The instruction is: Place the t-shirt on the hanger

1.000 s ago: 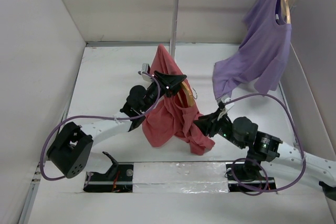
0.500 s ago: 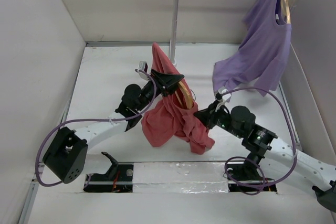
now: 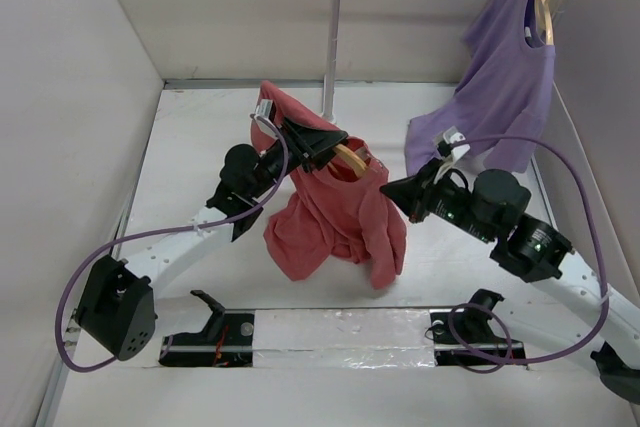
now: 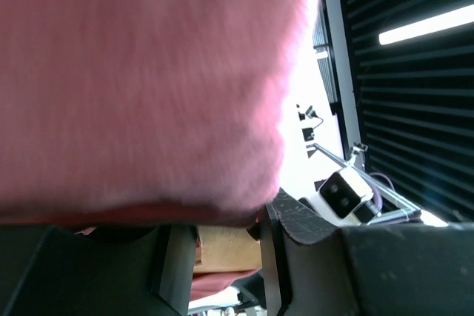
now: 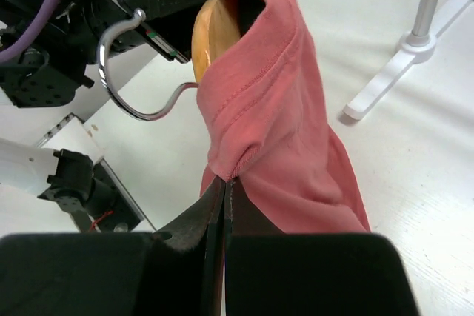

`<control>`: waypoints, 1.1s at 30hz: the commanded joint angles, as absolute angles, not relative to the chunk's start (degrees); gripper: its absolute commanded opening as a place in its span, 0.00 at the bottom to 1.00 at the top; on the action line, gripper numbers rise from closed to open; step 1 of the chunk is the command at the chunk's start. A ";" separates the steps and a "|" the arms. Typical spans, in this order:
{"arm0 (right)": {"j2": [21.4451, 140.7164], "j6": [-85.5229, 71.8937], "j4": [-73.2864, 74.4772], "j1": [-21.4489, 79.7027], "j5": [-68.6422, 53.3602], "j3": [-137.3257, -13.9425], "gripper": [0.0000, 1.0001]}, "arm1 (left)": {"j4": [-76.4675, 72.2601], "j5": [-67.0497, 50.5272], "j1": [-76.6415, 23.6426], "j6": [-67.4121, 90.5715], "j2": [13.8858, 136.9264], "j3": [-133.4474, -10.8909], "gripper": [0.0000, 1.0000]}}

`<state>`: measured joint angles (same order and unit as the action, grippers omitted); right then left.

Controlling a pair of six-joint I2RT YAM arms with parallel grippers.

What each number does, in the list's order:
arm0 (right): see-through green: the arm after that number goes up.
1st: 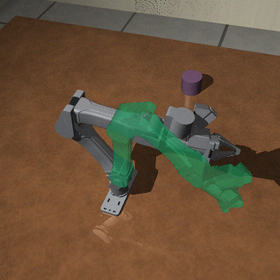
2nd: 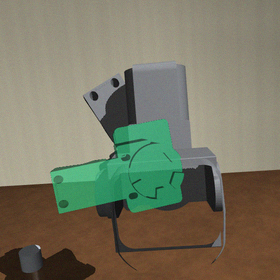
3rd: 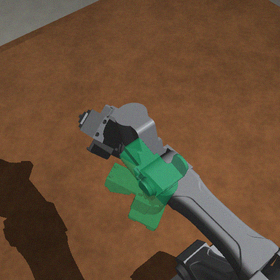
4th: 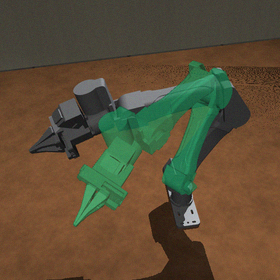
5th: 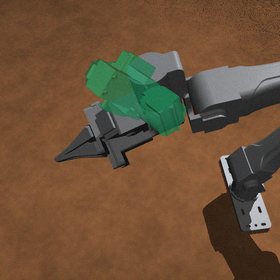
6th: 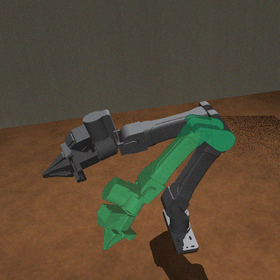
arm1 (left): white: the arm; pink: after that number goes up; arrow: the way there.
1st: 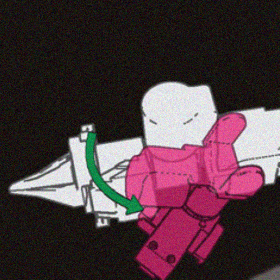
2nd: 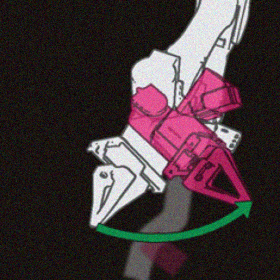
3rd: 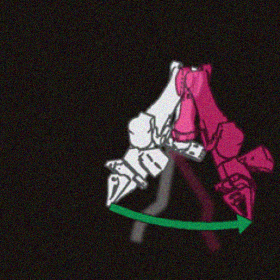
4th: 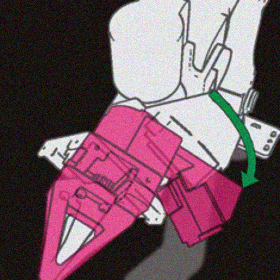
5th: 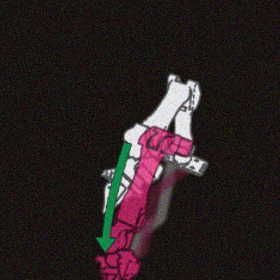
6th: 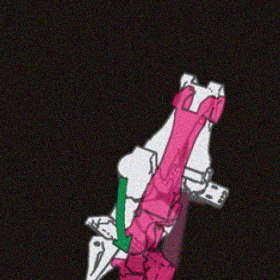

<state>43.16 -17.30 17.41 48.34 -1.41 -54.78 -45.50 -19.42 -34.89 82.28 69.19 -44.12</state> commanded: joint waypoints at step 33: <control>39.28 -11.70 20.31 53.17 4.22 -52.56 0.47 | -52.74 -28.83 -33.31 89.12 68.29 -49.48 0.00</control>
